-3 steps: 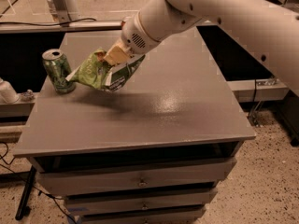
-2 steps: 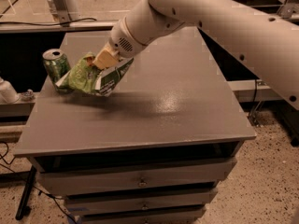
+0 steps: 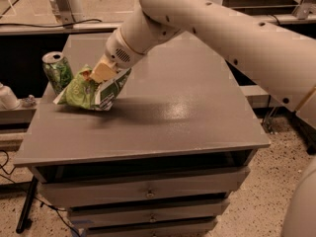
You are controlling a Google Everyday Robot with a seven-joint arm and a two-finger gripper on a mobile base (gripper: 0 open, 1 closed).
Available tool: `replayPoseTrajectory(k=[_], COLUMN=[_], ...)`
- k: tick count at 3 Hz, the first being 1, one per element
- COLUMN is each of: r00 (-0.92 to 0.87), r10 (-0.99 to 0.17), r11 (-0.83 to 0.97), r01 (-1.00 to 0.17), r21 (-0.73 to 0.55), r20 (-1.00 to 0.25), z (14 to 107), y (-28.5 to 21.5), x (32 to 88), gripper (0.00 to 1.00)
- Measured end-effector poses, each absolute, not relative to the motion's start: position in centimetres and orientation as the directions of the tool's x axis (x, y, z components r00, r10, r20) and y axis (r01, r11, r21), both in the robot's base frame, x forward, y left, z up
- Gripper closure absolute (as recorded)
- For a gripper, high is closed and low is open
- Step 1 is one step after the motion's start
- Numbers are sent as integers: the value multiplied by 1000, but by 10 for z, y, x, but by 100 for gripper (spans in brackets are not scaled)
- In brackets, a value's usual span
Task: Move green jalapeno chip bag near green can
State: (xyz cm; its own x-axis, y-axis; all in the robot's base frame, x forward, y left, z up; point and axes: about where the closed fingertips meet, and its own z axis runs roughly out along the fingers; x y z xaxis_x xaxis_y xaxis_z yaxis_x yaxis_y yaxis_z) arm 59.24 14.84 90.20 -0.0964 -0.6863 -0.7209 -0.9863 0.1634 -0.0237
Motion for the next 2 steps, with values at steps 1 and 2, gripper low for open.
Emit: replayPoseTrajectory(k=[1,2], r00=[-81,-67], r10=[-701,-713], r11=[140,121], r01=[-990,-992], r21=[-26,-28], r20=[-709,-698], z=[896,893], y=[149,148], x=[588,584], gripper=[35,12])
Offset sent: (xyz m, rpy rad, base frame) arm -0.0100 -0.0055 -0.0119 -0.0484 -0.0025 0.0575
